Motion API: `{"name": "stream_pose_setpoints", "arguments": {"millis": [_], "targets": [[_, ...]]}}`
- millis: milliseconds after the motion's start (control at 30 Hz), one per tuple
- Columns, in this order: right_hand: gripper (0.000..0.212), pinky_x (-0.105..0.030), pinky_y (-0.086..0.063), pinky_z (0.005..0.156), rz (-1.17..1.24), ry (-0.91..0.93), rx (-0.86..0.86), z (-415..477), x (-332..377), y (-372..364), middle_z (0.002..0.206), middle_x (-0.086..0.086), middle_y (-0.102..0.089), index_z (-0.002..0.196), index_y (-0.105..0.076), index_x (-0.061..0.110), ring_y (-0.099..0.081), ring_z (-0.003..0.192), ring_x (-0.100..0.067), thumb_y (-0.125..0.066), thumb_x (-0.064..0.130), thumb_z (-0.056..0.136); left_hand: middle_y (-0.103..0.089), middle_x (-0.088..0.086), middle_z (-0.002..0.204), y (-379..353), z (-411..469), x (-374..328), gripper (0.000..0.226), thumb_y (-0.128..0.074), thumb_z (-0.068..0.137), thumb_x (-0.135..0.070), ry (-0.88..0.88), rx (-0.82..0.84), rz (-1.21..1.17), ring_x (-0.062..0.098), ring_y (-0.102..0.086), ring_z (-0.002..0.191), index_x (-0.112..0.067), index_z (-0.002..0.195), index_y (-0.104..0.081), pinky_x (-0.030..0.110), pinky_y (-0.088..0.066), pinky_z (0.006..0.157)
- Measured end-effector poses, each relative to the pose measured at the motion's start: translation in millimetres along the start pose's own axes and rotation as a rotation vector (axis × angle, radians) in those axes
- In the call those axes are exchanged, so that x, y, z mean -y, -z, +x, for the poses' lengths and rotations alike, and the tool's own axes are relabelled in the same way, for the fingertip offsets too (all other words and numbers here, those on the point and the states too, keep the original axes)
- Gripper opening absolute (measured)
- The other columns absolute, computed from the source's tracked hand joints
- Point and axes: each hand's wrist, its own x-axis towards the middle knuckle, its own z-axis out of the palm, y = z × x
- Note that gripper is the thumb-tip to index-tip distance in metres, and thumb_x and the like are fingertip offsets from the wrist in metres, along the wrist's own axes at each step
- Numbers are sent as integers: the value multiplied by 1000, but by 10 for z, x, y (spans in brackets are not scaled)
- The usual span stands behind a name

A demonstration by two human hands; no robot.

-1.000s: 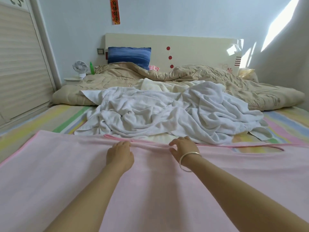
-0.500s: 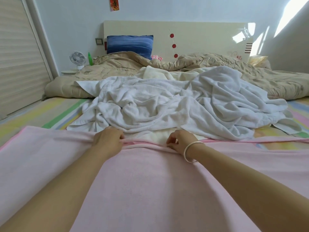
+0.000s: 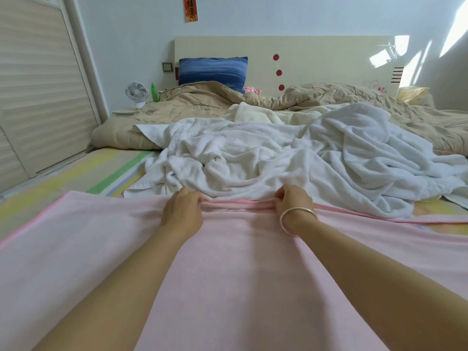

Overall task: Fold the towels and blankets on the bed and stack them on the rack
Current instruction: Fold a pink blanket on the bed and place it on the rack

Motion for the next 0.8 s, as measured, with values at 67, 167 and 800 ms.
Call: {"name": "stream_pose_setpoints", "arguments": {"millis": [67, 167, 800], "targets": [[33, -32, -44, 92, -3, 33, 39, -48, -51, -96, 122, -5, -59, 117, -62, 18, -56, 110, -27, -48, 8, 89, -54, 3, 125, -32, -67, 169, 42, -45, 90, 0, 38, 25, -38, 23, -51, 115, -17, 126, -58, 33, -45, 90], [37, -36, -45, 88, -86, 122, -3, -136, 17, -181, 125, -5, -55, 124, -55, 19, -52, 114, -29, -46, 9, 90, -51, 4, 135, 34, -133, 511, 48, -43, 91, 1, 126, -24, -77, 24, -48, 123, -15, 136, -51, 36, -42, 97], [60, -37, -24, 113, -277, 620, 211, -565, 2534, -1358, 149, -9, -36, 150, -23, 14, -29, 139, -27, -44, 29, 95, -62, 13, 78, 310, -275, 1890, 29, -51, 86, -19, 329, -227, 232, 32, -50, 75, -9, 64, -68, 38, -39, 67]]}}
